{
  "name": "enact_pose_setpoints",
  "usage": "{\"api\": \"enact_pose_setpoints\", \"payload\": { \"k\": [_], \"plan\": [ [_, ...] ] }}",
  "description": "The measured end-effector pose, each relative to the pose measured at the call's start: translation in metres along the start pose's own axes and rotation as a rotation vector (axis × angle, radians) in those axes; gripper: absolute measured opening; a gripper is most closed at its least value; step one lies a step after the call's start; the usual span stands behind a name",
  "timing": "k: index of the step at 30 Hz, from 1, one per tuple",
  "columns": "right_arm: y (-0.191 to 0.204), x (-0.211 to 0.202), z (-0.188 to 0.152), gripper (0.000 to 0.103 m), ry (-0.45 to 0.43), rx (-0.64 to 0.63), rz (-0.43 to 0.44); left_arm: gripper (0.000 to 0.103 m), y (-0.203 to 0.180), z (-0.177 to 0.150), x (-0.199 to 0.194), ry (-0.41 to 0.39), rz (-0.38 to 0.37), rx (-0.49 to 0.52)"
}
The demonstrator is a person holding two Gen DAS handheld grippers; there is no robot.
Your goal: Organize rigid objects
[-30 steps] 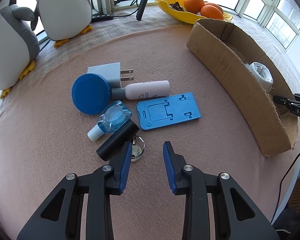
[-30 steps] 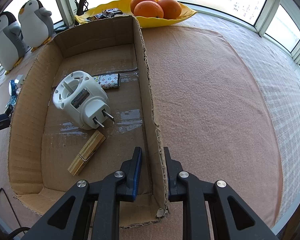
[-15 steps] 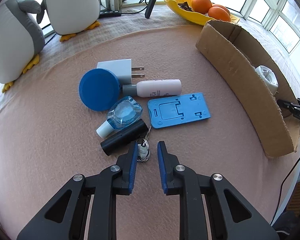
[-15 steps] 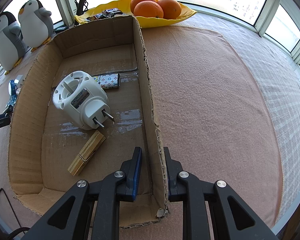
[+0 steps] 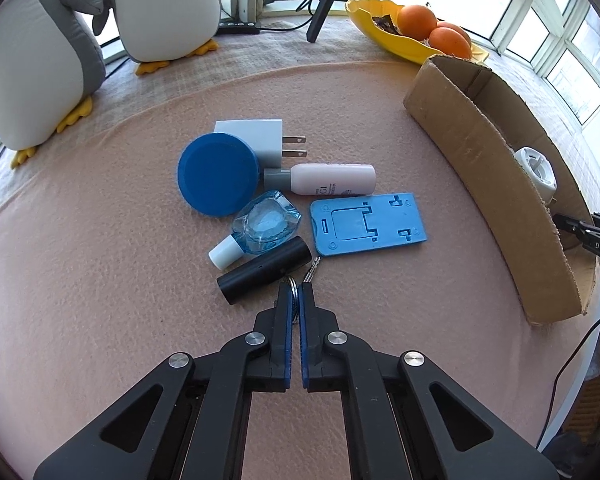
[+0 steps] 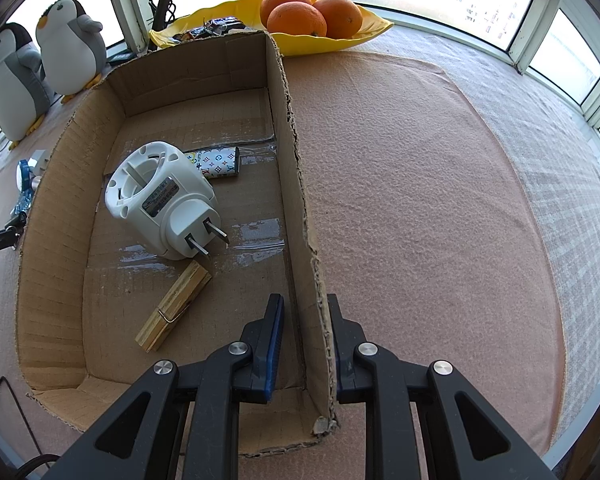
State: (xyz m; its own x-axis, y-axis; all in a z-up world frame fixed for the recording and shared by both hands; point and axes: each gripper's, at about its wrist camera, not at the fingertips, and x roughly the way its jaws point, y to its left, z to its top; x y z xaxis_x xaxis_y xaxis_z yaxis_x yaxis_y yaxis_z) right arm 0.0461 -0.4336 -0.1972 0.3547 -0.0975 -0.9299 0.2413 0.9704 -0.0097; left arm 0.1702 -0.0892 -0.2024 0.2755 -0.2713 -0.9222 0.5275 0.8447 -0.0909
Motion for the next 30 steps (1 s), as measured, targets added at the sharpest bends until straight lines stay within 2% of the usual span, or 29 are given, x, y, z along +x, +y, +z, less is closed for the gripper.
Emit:
{"api": "enact_pose_setpoints", "payload": {
  "k": [14, 16, 19, 22, 23, 25, 26, 30],
  "plan": [
    [-0.001, 0.0, 0.0, 0.019, -0.001, -0.003, -0.004, 0.0, -0.015, 0.01, -0.037, -0.084, -0.034, 0.022],
    [0.0, 0.0, 0.0, 0.019, -0.002, -0.003, -0.004, 0.0, -0.018, 0.011, -0.041, -0.102, -0.008, 0.041],
    [0.0, 0.0, 0.0, 0.019, -0.002, -0.003, -0.004, 0.0, -0.014, 0.012, -0.039, -0.095, -0.01, 0.031],
    [0.0, 0.0, 0.0, 0.019, -0.002, -0.004, -0.004, 0.0, -0.015, 0.008, -0.035, -0.059, -0.043, 0.057],
    [0.0, 0.0, 0.0, 0.019, -0.002, -0.004, -0.004, 0.0, -0.016, 0.004, -0.035, -0.058, -0.025, 0.068],
    [-0.001, 0.0, 0.0, 0.019, -0.002, -0.003, -0.003, 0.006, -0.019, -0.002, -0.033, -0.048, -0.008, 0.105],
    [-0.001, 0.0, 0.001, 0.019, -0.002, -0.003, -0.004, 0.012, -0.02, -0.005, -0.033, -0.047, 0.007, 0.123],
    [-0.001, 0.0, 0.0, 0.019, -0.002, -0.003, -0.004, 0.013, -0.017, -0.015, -0.024, -0.004, -0.001, 0.149]
  ]
}}
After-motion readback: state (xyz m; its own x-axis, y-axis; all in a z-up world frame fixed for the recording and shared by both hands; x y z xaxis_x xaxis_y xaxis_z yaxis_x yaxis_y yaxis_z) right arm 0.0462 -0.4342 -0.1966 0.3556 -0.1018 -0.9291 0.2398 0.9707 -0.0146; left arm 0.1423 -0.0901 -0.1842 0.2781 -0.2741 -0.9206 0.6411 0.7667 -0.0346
